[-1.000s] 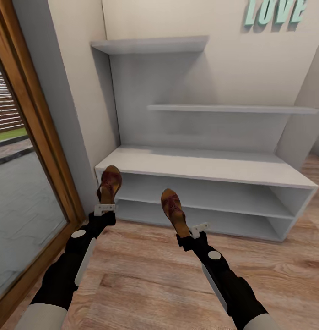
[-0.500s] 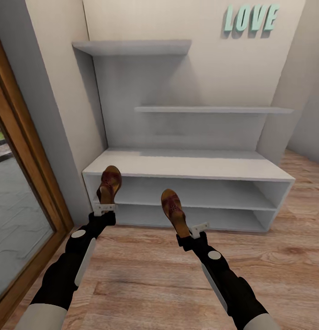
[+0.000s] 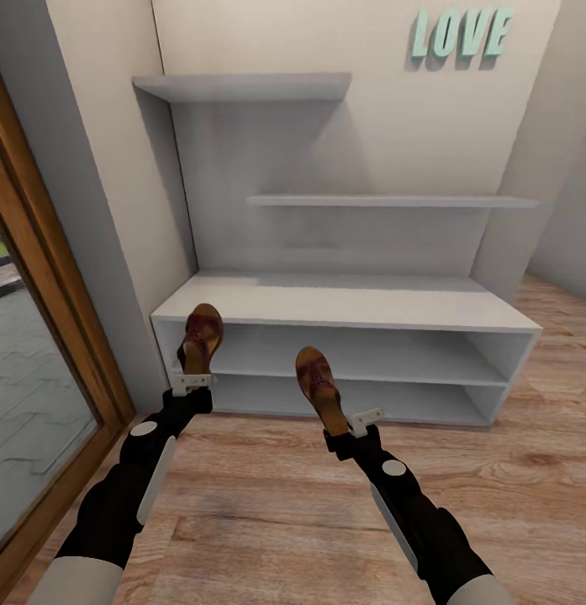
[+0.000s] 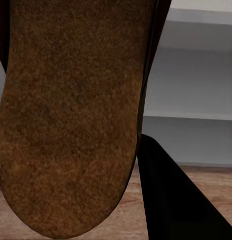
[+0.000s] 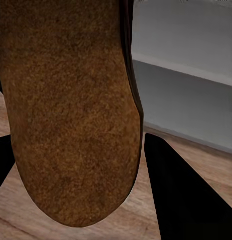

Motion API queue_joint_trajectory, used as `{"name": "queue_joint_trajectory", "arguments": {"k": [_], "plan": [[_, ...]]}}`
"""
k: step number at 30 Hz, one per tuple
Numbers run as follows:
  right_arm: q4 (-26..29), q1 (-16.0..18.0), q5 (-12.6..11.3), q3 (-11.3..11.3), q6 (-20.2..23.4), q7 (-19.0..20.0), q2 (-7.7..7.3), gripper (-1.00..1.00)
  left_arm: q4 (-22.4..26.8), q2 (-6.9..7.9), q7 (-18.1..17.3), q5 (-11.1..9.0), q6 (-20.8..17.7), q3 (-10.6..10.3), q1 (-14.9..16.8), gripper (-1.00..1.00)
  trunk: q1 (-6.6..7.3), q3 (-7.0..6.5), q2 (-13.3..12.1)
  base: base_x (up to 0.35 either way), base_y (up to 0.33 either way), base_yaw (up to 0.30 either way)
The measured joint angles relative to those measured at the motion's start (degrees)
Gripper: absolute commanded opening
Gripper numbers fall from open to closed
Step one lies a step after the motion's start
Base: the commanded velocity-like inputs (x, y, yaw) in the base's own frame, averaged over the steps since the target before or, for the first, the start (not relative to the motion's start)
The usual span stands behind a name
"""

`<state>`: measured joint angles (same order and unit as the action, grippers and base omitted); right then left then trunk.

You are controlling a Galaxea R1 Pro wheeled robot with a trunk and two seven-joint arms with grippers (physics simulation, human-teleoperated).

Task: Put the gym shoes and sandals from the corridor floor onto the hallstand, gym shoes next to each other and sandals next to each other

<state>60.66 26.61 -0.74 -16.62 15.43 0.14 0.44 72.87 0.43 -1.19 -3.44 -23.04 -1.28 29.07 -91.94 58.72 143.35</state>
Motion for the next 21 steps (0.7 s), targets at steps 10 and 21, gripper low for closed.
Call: {"name": "queue_joint_trajectory", "arguments": {"k": [10,21], "plan": [[8.54,-0.02,-7.05,5.54,-2.69,-0.5,-0.28,-1.0,-0.3,0.13,0.0,0.05,0.04,0.25,-0.01,-1.0,0.0,0.0,0.0,0.0,0.0,0.0],[12.72,-4.99,-8.0,28.95,-5.7,0.09,-0.56,-1.0,-0.42,0.07,0.0,0.0,0.0,0.16,-0.01,-1.0,0.0,0.0,0.0,0.0,0.0,0.0]]}}
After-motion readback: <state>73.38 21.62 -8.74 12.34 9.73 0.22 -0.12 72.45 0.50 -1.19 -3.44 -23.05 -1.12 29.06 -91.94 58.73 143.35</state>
